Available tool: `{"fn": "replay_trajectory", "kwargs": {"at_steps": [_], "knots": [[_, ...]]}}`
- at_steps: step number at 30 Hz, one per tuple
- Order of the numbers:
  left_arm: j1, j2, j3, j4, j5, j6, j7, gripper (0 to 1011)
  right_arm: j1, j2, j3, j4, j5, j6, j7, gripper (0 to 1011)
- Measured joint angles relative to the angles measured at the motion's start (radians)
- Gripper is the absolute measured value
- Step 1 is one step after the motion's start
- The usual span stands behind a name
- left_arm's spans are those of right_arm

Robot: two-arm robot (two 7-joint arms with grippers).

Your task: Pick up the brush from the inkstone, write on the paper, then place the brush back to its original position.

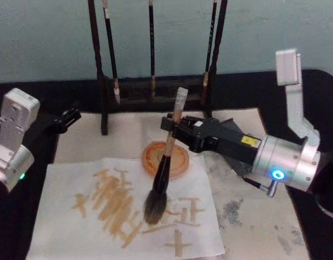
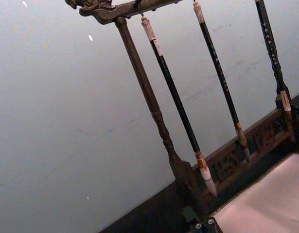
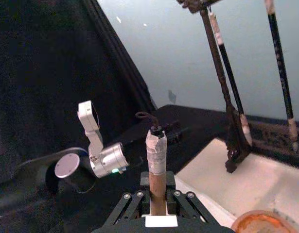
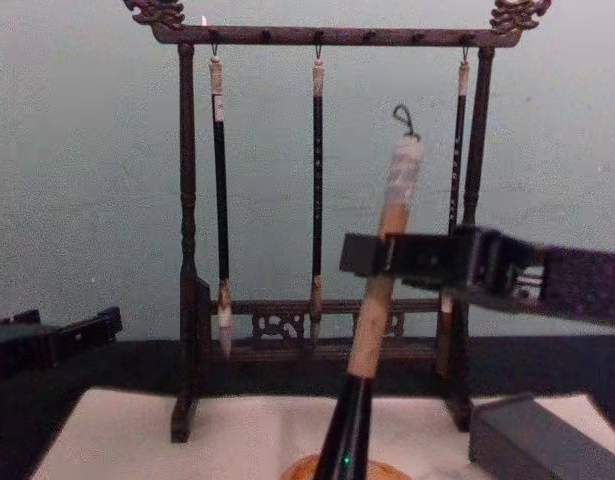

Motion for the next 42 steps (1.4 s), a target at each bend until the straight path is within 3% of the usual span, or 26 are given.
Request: {"fn": "replay_trajectory", "kwargs": {"at_steps": [9,17,26,42], "knots": [[0.0,0.0,0.0,0.0,0.0,0.0,0.0,1002,0.015,-0.03,-0.03,0.057,-0.014,0.006,0.004,185],[0.0,0.0,0.0,0.0,0.0,0.0,0.0,1002,0.012,-0.039,-0.029,0.106,-0.012,0.006,0.009,185],[0.0,0.0,0.0,0.0,0.0,0.0,0.0,1002,-0.003,-0.023,-0.008,0.121,-0.004,-0.001,0.008,185],[0.0,0.0,0.0,0.0,0.0,0.0,0.0,1002,-0.057,0.039,0.059,0.11,0.017,-0.022,-0.006,185]]}}
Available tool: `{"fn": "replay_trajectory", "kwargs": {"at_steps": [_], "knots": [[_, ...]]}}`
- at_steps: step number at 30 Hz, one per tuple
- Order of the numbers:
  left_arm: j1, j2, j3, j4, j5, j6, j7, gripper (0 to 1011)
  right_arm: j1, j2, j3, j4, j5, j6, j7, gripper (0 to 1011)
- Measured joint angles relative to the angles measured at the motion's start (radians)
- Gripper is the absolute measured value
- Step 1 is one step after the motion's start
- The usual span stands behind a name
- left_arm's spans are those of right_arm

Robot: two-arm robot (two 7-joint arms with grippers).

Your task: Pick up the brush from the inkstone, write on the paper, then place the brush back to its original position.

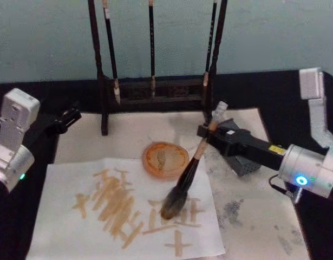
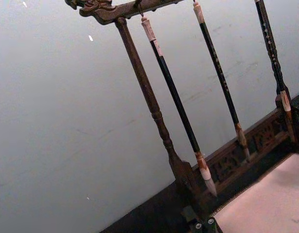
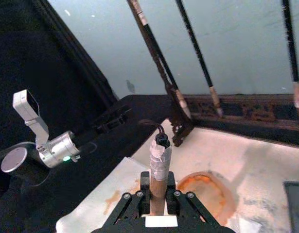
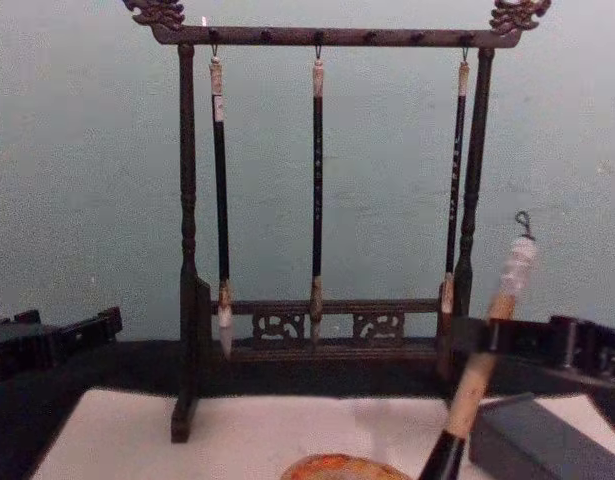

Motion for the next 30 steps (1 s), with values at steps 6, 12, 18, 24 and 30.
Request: {"fn": "replay_trajectory", "kwargs": {"at_steps": [6,12,18,24,30], "knots": [[0.0,0.0,0.0,0.0,0.0,0.0,0.0,1002,-0.024,0.024,0.029,-0.022,0.013,-0.01,-0.003,185],[0.0,0.0,0.0,0.0,0.0,0.0,0.0,1002,-0.022,0.029,0.047,-0.054,0.034,-0.01,0.008,185],[0.0,0.0,0.0,0.0,0.0,0.0,0.0,1002,0.009,0.008,0.043,-0.061,0.051,-0.006,0.015,185],[0.0,0.0,0.0,0.0,0.0,0.0,0.0,1002,0.055,-0.034,0.025,-0.033,0.072,-0.002,0.016,185],[0.0,0.0,0.0,0.0,0.0,0.0,0.0,1002,0.09,-0.087,0.018,0.029,0.109,-0.011,-0.002,185]]}}
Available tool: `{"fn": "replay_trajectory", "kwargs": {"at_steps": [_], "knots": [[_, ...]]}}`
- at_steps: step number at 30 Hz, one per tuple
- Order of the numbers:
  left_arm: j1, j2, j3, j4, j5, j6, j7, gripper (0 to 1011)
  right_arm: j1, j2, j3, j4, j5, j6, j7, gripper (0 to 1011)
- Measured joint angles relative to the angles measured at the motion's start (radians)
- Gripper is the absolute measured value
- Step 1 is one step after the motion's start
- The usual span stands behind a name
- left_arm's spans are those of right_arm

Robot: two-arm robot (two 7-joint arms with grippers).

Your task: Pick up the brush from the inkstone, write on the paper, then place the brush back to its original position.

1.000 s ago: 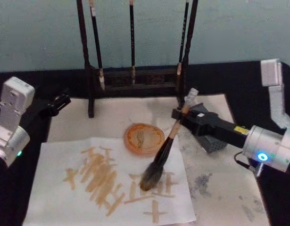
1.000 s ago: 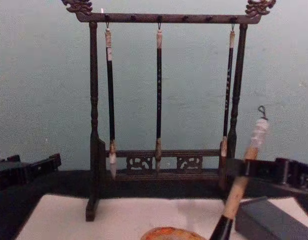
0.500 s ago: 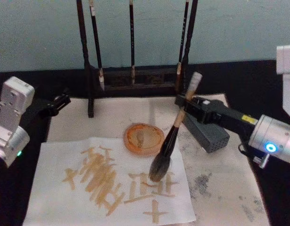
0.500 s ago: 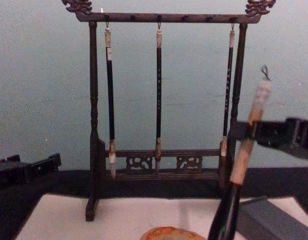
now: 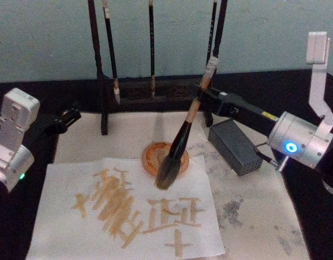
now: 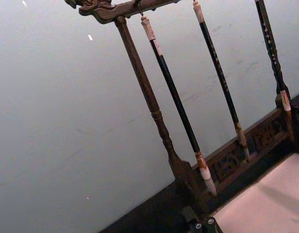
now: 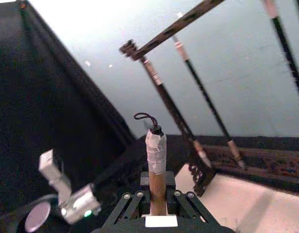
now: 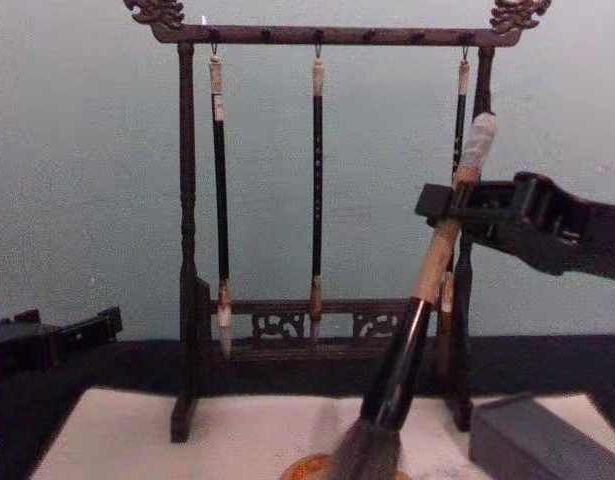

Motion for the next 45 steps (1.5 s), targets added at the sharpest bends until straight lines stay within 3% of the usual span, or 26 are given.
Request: {"fn": "replay_trajectory", "kwargs": {"at_steps": [9,18,27,45], "knots": [[0.0,0.0,0.0,0.0,0.0,0.0,0.0,1002,0.041,-0.068,-0.006,0.103,0.045,-0.007,-0.07,185],[0.0,0.0,0.0,0.0,0.0,0.0,0.0,1002,0.077,-0.118,-0.013,0.183,0.052,-0.022,-0.114,185],[0.0,0.0,0.0,0.0,0.0,0.0,0.0,1002,0.1,-0.163,-0.007,0.251,0.051,-0.048,-0.121,185],[0.0,0.0,0.0,0.0,0.0,0.0,0.0,1002,0.107,-0.206,0.023,0.356,0.053,-0.046,-0.143,185]]}}
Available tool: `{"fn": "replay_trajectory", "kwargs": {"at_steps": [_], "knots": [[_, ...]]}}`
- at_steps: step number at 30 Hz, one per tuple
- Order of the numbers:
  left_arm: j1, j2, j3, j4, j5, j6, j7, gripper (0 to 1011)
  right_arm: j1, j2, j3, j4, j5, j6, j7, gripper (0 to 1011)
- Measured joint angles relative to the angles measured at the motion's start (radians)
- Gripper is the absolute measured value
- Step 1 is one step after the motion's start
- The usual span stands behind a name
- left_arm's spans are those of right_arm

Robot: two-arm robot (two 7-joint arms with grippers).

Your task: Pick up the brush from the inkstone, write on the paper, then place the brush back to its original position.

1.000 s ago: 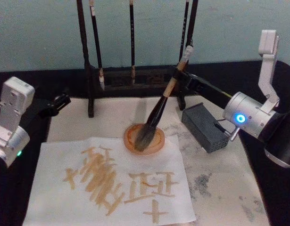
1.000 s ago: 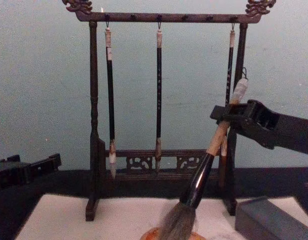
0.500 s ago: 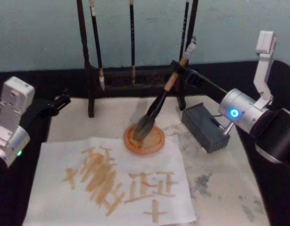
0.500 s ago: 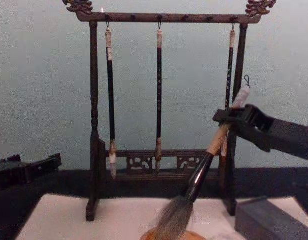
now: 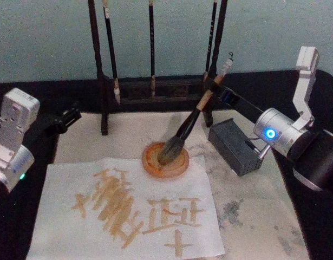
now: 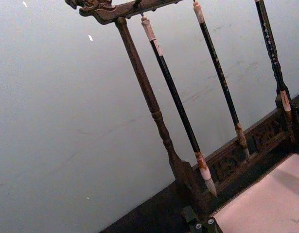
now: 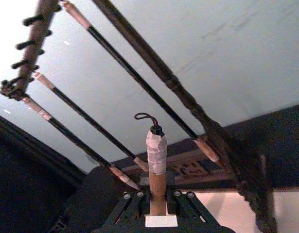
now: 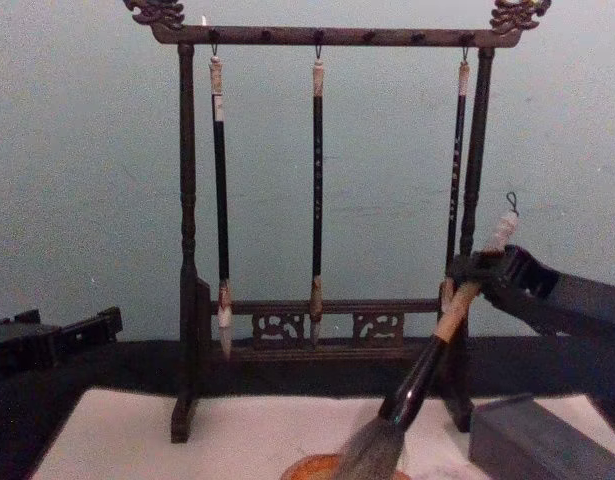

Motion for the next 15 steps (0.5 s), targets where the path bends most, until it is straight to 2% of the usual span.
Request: {"fn": "replay_trajectory", "kwargs": {"at_steps": [15], "knots": [[0.0,0.0,0.0,0.0,0.0,0.0,0.0,1002,-0.006,-0.01,0.021,0.043,0.012,0.022,-0.026,185]]}}
